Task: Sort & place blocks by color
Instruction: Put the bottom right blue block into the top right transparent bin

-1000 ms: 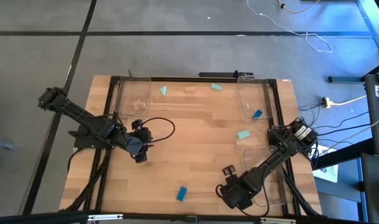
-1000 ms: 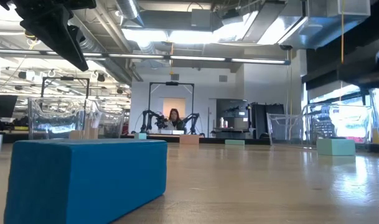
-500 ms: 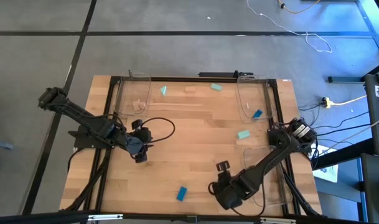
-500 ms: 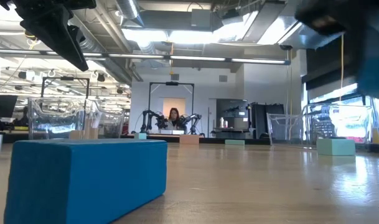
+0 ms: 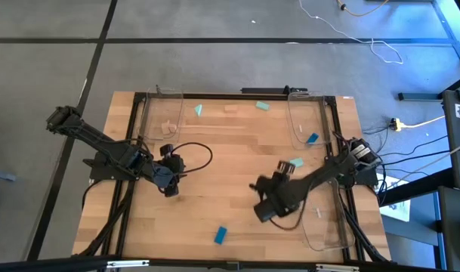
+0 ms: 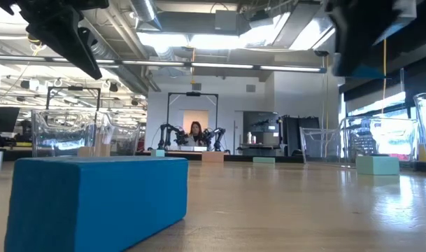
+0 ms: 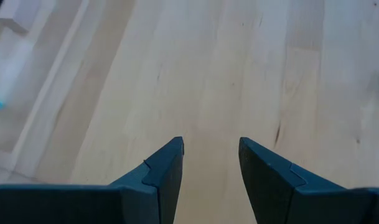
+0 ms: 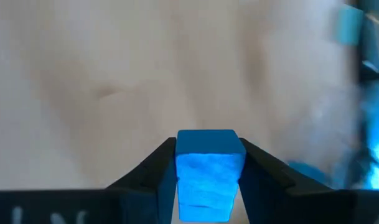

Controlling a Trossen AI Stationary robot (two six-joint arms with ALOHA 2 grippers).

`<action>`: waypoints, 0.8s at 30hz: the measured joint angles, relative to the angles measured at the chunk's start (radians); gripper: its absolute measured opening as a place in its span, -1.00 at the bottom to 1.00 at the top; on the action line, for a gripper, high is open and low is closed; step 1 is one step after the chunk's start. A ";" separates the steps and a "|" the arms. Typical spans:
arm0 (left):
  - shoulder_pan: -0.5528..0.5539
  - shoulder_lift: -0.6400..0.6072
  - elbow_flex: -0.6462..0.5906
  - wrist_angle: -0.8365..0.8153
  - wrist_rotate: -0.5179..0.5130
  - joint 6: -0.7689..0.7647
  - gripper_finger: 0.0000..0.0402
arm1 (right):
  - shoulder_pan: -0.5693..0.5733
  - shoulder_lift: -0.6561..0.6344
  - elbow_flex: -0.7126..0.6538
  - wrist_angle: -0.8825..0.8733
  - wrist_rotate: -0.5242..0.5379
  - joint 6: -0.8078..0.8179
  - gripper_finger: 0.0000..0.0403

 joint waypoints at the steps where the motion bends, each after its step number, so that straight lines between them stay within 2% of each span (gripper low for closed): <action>1: 0.000 0.000 0.000 0.001 -0.006 0.004 -0.26 | -0.014 0.000 0.005 -0.041 0.023 0.041 -0.34; 3: 0.000 0.000 0.000 0.012 -0.009 0.019 -0.26 | -0.045 -0.003 0.008 -0.071 0.051 0.096 -0.34; 10: 0.000 0.000 0.000 0.111 -0.008 0.128 -0.26 | -0.150 -0.026 0.005 -0.062 0.129 0.078 -0.34; 17: 0.000 0.000 0.000 0.133 -0.004 0.150 -0.26 | -0.282 -0.055 0.001 -0.061 0.185 -0.030 -0.34; 24: 0.000 0.000 0.000 0.134 -0.002 0.151 -0.26 | -0.430 -0.191 -0.085 -0.064 0.229 -0.116 -0.34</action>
